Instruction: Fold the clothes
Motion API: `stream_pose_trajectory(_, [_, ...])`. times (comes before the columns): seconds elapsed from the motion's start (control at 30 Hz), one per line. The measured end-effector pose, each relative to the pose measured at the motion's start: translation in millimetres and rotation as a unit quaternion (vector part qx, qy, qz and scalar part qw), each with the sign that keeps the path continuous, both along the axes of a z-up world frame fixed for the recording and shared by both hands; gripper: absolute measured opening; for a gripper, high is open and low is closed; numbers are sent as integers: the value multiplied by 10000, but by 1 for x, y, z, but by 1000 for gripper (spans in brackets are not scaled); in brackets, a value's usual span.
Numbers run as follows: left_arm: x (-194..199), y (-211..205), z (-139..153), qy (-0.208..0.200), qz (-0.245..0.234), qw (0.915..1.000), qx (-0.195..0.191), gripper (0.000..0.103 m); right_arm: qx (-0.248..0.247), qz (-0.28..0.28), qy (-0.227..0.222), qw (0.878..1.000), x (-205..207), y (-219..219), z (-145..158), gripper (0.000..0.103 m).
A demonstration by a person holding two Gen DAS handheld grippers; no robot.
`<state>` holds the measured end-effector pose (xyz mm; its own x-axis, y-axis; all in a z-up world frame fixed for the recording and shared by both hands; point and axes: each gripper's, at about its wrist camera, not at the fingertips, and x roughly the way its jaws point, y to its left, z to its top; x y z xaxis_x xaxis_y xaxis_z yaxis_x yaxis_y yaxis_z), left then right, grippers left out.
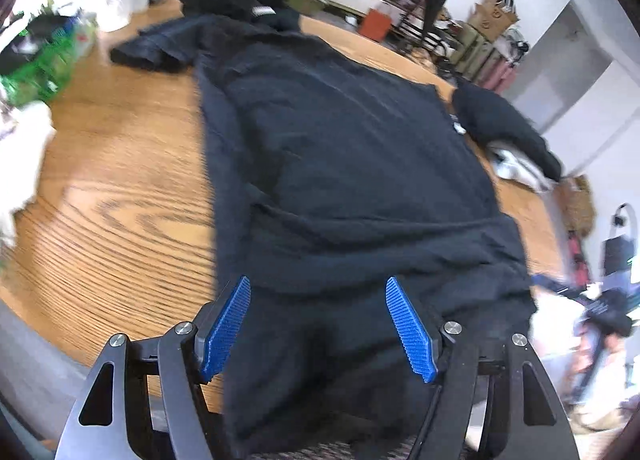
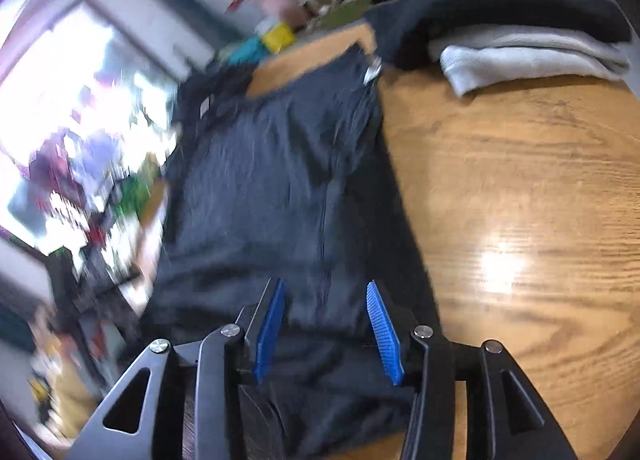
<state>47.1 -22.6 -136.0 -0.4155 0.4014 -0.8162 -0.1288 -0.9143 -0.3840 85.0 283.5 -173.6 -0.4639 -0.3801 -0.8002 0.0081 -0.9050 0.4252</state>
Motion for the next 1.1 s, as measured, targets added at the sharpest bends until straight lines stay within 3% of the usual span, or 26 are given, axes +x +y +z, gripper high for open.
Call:
stream_pose_trajectory(0.17, [6,-3,-3,-290,74,9981,538,72,37,27,-162,9999,5,-8,-17,46])
stream_pose_trajectory(0.27, [12,-9,-3,-404,115,9957,831,72,80,83,-17,9999,5,-12,-16,37])
stream_pose_trajectory(0.4, [17,-12,-4,-508,43,9910,1241,72,103,185,102,9997,4,-15,-9,15])
stream_pose_trajectory(0.47, [18,-11,-7,-592,25,9901,1273,72,57,194,107,9997,3,-15,-8,9])
stream_pose_trajectory(0.63, [18,-12,-15,-810,39,9875,1349,72,-83,-133,125,9998,5,3,-4,6])
stream_pose_trajectory(0.8, [17,-17,-23,-955,151,9844,1470,72,-123,-284,205,9993,10,21,2,8])
stream_pose_trajectory(0.87, [18,-18,-24,-976,157,9842,1469,72,-59,-175,242,9995,12,18,3,22])
stream_pose_trajectory(0.9, [18,-19,-24,-977,145,9844,1455,72,-14,-96,241,9997,13,16,2,35])
stream_pose_trajectory(0.93, [18,-18,-23,-974,126,9847,1436,72,31,-16,241,9997,13,13,2,40])
stream_pose_trajectory(1.1, [18,-18,-23,-1003,82,9856,1361,72,481,382,320,9976,13,-5,-2,42])
